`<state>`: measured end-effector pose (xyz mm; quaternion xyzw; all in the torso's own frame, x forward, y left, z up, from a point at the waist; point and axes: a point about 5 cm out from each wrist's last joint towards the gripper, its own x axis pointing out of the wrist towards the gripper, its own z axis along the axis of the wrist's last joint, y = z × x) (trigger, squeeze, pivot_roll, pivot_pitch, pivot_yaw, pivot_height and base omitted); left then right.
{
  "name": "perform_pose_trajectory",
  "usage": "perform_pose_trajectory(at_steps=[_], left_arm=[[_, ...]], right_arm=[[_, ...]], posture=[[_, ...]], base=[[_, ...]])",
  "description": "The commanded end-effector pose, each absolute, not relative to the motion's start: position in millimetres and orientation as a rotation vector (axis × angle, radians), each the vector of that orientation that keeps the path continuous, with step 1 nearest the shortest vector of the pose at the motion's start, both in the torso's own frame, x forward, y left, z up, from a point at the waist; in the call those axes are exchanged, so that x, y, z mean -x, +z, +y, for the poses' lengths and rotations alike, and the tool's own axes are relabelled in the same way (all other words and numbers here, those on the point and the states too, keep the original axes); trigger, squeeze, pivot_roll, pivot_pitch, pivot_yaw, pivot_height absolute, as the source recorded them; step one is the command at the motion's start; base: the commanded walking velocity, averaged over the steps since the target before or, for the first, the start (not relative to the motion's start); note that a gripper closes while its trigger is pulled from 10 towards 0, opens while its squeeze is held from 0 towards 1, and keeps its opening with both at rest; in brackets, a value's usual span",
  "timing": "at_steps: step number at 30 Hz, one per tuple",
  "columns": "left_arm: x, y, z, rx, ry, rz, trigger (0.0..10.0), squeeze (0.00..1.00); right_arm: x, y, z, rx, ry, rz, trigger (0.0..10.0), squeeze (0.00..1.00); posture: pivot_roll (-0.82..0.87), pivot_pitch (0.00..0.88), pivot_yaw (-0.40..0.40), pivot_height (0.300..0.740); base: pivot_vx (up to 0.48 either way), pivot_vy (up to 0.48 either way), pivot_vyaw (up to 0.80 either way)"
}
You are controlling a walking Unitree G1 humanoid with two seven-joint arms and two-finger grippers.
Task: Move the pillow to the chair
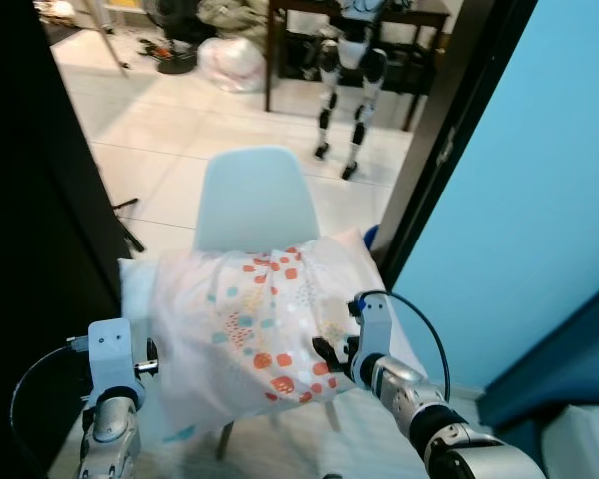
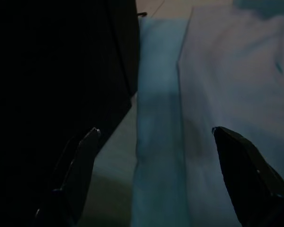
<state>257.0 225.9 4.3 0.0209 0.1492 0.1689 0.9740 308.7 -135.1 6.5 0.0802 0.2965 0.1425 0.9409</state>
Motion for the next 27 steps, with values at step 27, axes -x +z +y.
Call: perform_pose_trajectory(at_steps=[27], left_arm=[[-176, -83, 195, -0.015, 0.203, 0.866, 10.0, 0.00]], right_arm=[[-207, -73, -190, 0.085, 0.086, 1.058, 10.0, 0.00]], posture=[[0.01, 0.066, -0.058, 0.740]], base=[[-0.273, 0.000, -0.11]])
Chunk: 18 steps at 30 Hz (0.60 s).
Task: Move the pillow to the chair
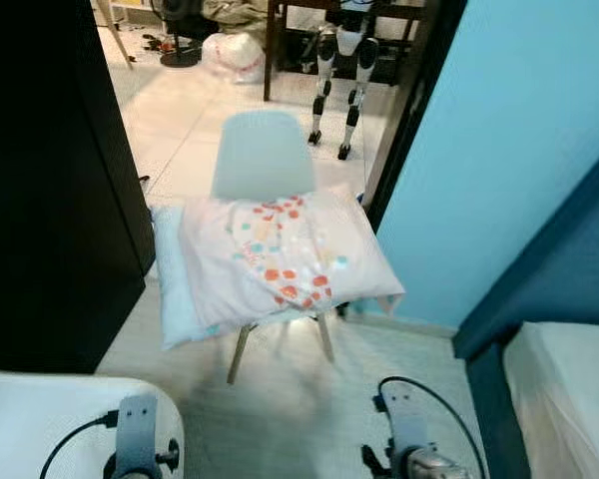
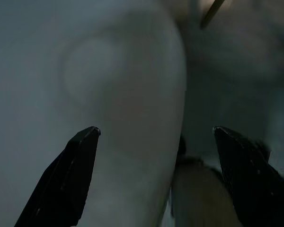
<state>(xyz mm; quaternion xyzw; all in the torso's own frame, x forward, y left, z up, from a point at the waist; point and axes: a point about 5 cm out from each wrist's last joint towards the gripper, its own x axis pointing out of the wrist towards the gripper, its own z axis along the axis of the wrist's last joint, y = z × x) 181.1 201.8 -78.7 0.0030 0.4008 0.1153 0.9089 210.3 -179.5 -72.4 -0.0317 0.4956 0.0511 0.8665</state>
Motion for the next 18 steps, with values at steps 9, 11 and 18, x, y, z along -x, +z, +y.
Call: perform_pose_trajectory(at_steps=[9, 11, 18], left_arm=[[-133, -105, 177, -0.003, 0.118, 1.059, 10.0, 0.00], [-129, -106, 177, -0.001, 0.118, 1.070, 10.0, 0.00], [-110, -112, 174, 0.041, 0.106, 1.122, 10.0, 0.00]], right_arm=[[-194, -79, -193, 0.069, 0.056, 1.104, 10.0, 0.00], [-194, -80, -193, 0.070, 0.055, 1.104, 10.0, 0.00], [-192, -80, -196, 0.117, 0.080, 1.115, 10.0, 0.00]], posture=[[-0.01, 0.062, -0.049, 0.740], [-0.01, 0.061, -0.050, 0.740], [-0.01, 0.057, -0.067, 0.740]], base=[[0.000, 0.000, -0.70], [0.000, 0.000, -0.70], [0.000, 0.000, -0.70]])
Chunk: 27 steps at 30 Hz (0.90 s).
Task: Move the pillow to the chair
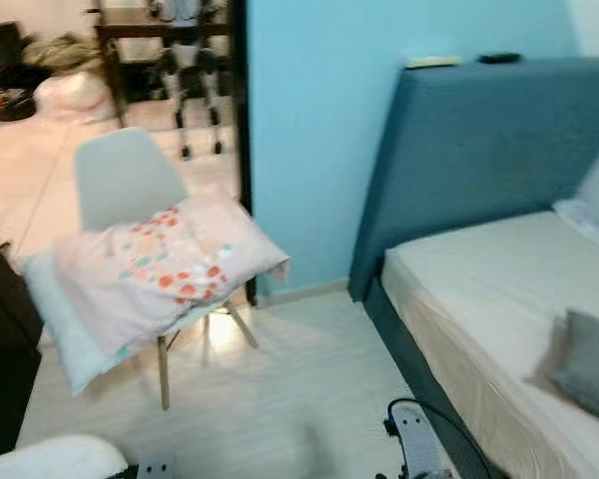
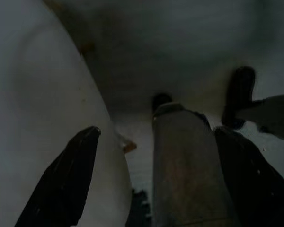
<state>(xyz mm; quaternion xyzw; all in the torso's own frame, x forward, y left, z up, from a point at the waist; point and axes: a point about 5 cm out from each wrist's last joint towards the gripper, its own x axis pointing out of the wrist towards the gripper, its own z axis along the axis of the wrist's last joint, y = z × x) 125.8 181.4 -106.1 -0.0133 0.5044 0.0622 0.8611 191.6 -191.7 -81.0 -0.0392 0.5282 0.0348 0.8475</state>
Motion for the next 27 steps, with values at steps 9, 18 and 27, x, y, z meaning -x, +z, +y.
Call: perform_pose_trajectory(at_steps=[9, 18, 27], left_arm=[[-115, -111, 174, 0.060, 0.115, 1.110, 10.0, 0.00], [-132, -106, 170, 0.073, 0.101, 1.061, 10.0, 0.00], [-136, -105, 168, 0.101, 0.120, 1.051, 10.0, 0.00]], right_arm=[[-186, -82, -199, 0.199, 0.123, 1.141, 10.0, 0.00], [-184, -83, -200, 0.227, 0.134, 1.148, 10.0, 0.00], [-186, -82, -201, 0.283, 0.167, 1.142, 10.0, 0.00]], posture=[[-0.01, 0.047, -0.073, 0.740], [-0.03, 0.039, -0.075, 0.740], [-0.04, 0.039, -0.079, 0.740]], base=[[0.000, 0.000, -0.70], [0.000, 0.000, -0.70], [0.000, 0.000, -0.69]])
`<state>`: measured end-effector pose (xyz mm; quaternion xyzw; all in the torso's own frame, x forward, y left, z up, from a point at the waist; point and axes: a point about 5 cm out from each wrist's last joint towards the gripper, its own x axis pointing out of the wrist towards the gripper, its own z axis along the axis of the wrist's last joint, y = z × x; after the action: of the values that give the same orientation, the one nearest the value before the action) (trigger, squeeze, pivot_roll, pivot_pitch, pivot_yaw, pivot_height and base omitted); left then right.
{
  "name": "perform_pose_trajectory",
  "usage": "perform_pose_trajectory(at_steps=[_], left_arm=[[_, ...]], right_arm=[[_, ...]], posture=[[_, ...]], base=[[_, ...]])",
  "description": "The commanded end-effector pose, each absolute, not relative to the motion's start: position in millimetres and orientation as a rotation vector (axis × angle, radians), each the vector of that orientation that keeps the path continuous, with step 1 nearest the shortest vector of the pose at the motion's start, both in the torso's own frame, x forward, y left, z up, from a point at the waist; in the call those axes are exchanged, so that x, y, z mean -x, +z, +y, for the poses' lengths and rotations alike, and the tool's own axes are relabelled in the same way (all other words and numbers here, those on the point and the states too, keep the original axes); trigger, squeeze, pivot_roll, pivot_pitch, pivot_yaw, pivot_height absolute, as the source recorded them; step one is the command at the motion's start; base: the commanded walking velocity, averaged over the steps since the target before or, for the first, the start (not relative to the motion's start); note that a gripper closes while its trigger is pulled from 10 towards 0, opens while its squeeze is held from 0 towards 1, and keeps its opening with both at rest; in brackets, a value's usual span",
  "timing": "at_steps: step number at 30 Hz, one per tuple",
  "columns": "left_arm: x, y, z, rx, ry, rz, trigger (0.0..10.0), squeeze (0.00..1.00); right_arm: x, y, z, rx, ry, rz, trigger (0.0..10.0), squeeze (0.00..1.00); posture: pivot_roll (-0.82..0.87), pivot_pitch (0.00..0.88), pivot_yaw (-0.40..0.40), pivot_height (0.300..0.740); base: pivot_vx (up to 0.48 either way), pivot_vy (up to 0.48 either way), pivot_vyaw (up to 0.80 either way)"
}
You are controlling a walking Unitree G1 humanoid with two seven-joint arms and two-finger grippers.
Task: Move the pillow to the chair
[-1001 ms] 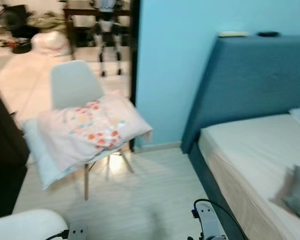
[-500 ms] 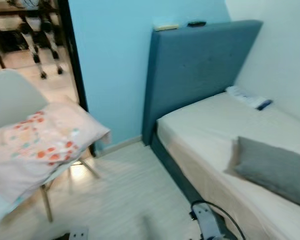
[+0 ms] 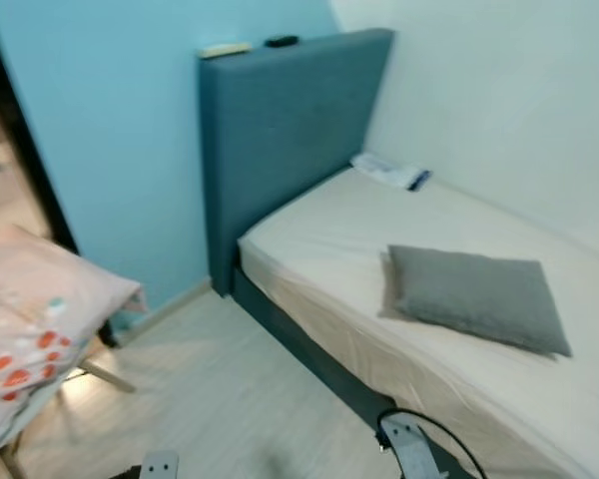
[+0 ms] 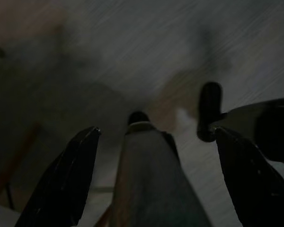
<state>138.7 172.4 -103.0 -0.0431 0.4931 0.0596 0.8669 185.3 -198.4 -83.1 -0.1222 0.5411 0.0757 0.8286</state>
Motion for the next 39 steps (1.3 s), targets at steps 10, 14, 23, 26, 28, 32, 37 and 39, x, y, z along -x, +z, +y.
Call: perform_pose_trajectory(at_steps=[10, 14, 23, 26, 28, 32, 37, 39], left_arm=[[-134, -105, 170, 0.104, 0.125, 1.055, 10.0, 0.00], [-130, -106, 172, 0.079, 0.120, 1.074, 10.0, 0.00], [-129, -106, 174, 0.087, 0.140, 1.071, 10.0, 0.00], [-133, -105, 176, 0.093, 0.154, 1.052, 10.0, 0.00], [-135, -104, 177, 0.088, 0.156, 1.043, 10.0, 0.00], [-138, -103, 181, 0.074, 0.169, 1.029, 10.0, 0.00], [-155, -95, 186, 0.020, 0.167, 0.964, 10.0, 0.00], [-163, -91, 188, -0.002, 0.159, 0.935, 10.0, 0.00]], right_arm=[[-185, -83, -198, 0.279, 0.184, 1.148, 10.0, 0.00], [-185, -84, -195, 0.293, 0.208, 1.151, 10.0, 0.00], [-187, -83, -193, 0.289, 0.216, 1.129, 10.0, 0.00], [-192, -81, -192, 0.279, 0.214, 1.102, 10.0, 0.00], [-195, -79, -192, 0.269, 0.216, 1.088, 10.0, 0.00], [-208, -72, -190, 0.216, 0.184, 1.031, 10.0, 0.00], [-237, -55, -179, 0.155, 0.178, 0.910, 10.0, 0.00], [-247, -49, -174, 0.152, 0.188, 0.871, 10.0, 0.00]], posture=[[-0.03, 0.043, -0.077, 0.740], [-0.02, 0.027, -0.077, 0.740], [0.00, 0.048, -0.091, 0.740], [0.00, 0.035, -0.102, 0.740], [0.00, 0.028, -0.103, 0.740], [0.00, 0.016, -0.091, 0.740], [-0.01, 0.010, -0.081, 0.740], [-0.01, 0.021, -0.073, 0.740]], base=[[0.000, 0.000, -0.68], [0.000, 0.000, 0.00], [0.000, 0.000, 0.00], [0.000, 0.000, 0.00], [0.000, 0.000, 0.00], [0.000, 0.000, 0.00], [0.000, 0.000, 0.00], [0.000, 0.000, 0.00]])
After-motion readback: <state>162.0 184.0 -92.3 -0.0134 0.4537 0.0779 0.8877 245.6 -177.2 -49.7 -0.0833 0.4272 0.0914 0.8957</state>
